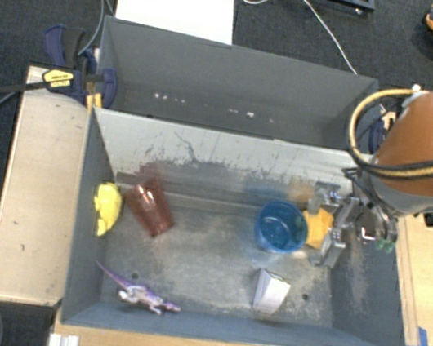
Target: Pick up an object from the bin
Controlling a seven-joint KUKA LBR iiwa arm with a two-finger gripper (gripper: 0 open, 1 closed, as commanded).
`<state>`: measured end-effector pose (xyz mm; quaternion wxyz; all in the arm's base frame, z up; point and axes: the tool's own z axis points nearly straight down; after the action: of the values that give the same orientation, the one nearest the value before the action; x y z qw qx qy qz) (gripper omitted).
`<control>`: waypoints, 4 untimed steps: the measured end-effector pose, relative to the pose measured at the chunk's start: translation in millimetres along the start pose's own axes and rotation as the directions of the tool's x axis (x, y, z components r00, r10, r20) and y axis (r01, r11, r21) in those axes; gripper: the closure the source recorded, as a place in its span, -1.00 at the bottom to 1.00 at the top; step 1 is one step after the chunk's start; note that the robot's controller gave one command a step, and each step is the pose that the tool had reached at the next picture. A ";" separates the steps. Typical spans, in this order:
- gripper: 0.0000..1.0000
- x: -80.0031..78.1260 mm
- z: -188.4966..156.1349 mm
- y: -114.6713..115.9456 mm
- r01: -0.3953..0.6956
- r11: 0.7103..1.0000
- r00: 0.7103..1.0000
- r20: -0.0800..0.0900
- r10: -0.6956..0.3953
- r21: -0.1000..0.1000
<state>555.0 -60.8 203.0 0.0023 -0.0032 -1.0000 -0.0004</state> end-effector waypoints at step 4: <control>1.00 22.7 82.5 32.7 -0.216 0.976 0.976 0.010 0.216 -0.001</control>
Offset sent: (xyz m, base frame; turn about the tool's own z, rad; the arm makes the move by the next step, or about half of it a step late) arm -0.0072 0.0632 -0.1072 -0.2308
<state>532.1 -27.9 120.7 -0.0029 -0.1117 -0.9937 -0.0002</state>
